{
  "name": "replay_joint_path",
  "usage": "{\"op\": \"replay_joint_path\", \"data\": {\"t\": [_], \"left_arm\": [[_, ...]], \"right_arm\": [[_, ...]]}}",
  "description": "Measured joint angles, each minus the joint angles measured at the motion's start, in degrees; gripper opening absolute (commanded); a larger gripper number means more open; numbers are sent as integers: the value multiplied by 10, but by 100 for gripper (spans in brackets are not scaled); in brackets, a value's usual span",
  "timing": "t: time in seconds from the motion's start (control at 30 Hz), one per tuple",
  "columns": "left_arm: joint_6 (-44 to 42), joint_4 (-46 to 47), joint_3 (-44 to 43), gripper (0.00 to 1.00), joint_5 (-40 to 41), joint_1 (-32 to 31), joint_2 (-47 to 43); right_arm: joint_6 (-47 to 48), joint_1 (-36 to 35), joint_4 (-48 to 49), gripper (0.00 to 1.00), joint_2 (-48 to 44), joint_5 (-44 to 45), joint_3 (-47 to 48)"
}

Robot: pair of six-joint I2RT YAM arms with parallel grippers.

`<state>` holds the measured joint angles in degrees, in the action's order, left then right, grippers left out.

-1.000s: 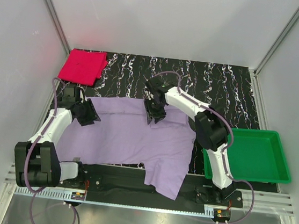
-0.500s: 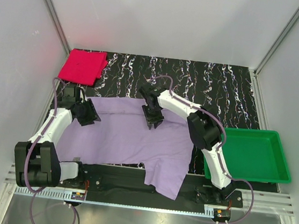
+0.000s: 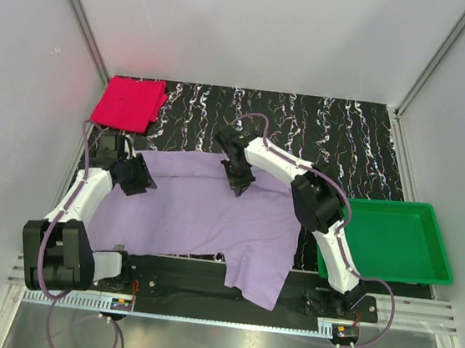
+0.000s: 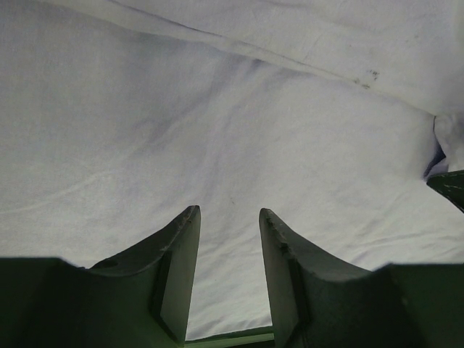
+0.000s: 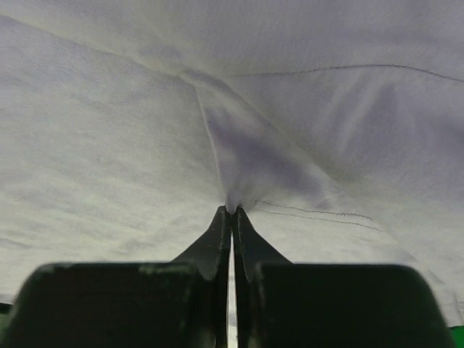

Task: Fold and stack the t-shirts
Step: Fold the tshirt

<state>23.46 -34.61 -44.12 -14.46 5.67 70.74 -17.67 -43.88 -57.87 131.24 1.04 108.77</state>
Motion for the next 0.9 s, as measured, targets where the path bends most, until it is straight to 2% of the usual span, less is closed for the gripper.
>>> {"op": "replay_joint_path", "data": {"t": [0.23, 0.6, 0.73, 0.77, 0.8, 0.83, 0.9], "left_arm": [[-1, 0, 0, 44, 0, 0, 1], [-1, 0, 0, 44, 0, 0, 3], [-1, 0, 0, 44, 0, 0, 3], [-1, 0, 0, 44, 0, 0, 3], [-1, 0, 0, 44, 0, 0, 3], [-1, 0, 0, 44, 0, 0, 3], [0, 0, 0, 44, 0, 0, 4]], "right_arm": [[11, 0, -37, 0, 0, -8, 41], [35, 0, -89, 1, -7, -104, 36], [35, 0, -89, 4, -13, -143, 24], [33, 0, -89, 6, -14, -149, 23], [31, 0, -89, 21, -17, -159, 23], [29, 0, -89, 31, -18, -163, 23], [24, 0, -88, 39, -21, -176, 23]]}}
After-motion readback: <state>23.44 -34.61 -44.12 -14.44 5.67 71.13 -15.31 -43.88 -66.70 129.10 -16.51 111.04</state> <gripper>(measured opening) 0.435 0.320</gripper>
